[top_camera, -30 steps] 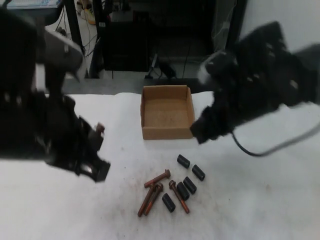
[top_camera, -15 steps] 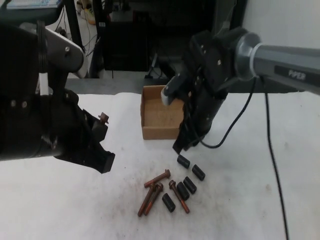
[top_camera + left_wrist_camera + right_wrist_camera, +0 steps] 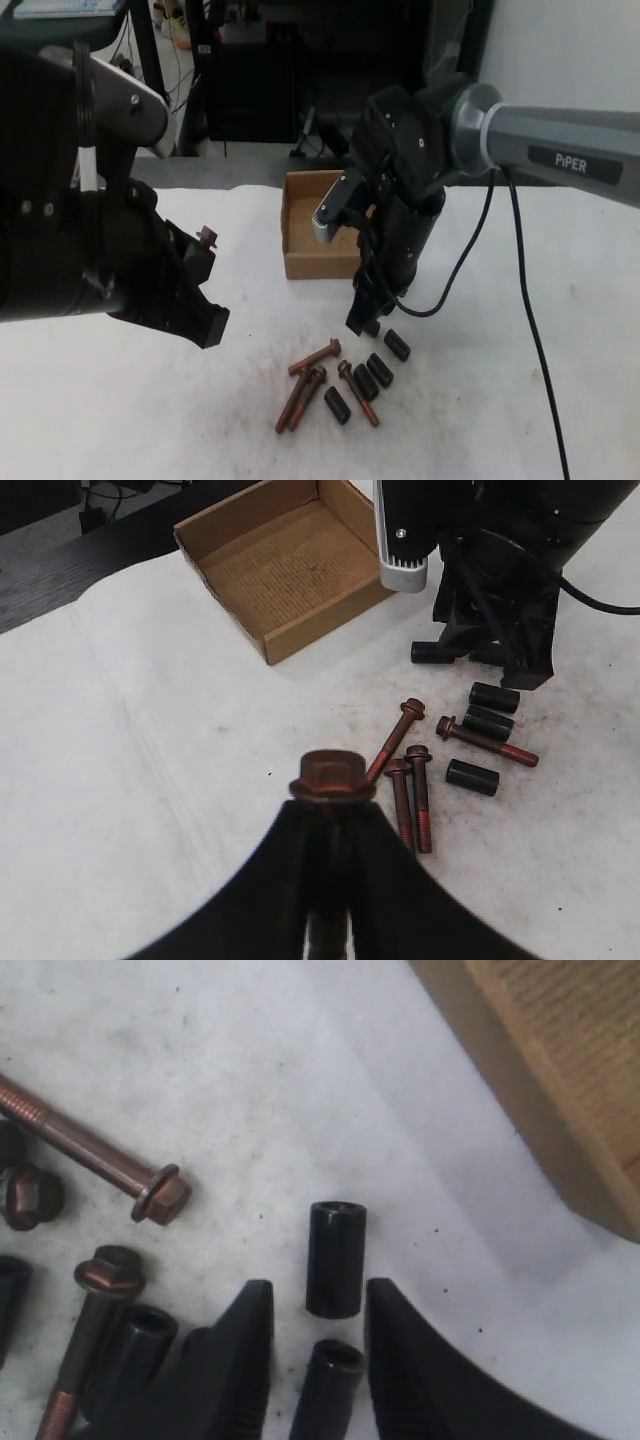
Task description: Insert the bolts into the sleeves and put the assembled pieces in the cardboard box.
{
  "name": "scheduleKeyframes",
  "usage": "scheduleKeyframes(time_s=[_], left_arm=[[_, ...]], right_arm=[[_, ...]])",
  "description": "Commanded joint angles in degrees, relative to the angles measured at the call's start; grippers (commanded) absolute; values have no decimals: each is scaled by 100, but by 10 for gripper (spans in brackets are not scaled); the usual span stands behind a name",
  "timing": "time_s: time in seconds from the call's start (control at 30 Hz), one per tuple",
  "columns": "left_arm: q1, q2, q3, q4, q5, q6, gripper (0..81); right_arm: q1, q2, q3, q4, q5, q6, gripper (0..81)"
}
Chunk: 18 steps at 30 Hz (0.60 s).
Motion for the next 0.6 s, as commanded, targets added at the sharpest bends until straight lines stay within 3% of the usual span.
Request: scheduleKeyframes(time_s=[0.0, 0.57], left_arm=[[14, -59, -14, -37, -28, 40, 3], [14, -59, -14, -37, -28, 60, 3]], right_arm=[[-1, -3, -53, 15, 3, -144, 312], [-2, 289, -55, -334, 540, -992, 312]])
